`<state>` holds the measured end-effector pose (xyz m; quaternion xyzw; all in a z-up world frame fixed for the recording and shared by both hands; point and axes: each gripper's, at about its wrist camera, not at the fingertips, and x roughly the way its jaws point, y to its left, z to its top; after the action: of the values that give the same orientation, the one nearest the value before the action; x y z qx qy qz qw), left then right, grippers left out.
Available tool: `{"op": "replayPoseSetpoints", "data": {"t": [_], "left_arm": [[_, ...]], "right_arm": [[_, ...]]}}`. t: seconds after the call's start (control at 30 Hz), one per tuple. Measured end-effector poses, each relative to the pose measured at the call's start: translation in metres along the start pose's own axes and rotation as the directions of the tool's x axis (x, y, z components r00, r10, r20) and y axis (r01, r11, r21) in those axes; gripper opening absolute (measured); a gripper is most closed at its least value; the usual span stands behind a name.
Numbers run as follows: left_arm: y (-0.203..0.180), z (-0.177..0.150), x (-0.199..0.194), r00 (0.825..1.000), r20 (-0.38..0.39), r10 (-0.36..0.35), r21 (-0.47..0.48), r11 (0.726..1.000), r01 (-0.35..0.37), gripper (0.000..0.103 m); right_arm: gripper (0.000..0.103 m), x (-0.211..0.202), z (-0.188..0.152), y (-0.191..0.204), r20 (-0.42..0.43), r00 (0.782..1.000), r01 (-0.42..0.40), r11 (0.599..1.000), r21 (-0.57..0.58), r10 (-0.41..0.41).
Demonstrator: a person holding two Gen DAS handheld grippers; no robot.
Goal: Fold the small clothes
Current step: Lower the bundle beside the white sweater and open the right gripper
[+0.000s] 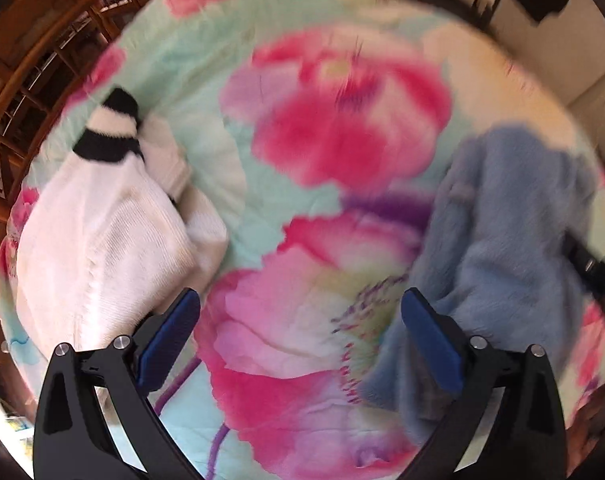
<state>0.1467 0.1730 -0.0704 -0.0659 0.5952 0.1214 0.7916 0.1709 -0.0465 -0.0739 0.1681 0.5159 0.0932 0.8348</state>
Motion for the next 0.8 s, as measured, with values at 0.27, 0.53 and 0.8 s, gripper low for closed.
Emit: {"op": "replayPoseSetpoints", "data": {"t": [0.27,0.53,0.8], "left_arm": [[-0.029,-0.013,-0.017,0.997,0.073,0.012,0.121,0.992,-0.021,0.098],[-0.018,-0.010,-0.006,0.997,0.075,-0.007,0.100,0.995,0.000,0.098],[-0.029,-0.009,-0.027,0.983,0.176,-0.051,0.131,0.991,0.028,0.098]], "right_arm": [[0.049,-0.048,-0.022,-0.011,0.019,1.000,0.024,1.000,0.001,-0.024],[0.053,-0.030,-0.055,-0.024,-0.083,0.994,0.068,0.998,-0.015,-0.069],[0.085,0.011,-0.067,-0.062,-0.172,0.984,-0.024,0.987,0.157,0.051]]}}
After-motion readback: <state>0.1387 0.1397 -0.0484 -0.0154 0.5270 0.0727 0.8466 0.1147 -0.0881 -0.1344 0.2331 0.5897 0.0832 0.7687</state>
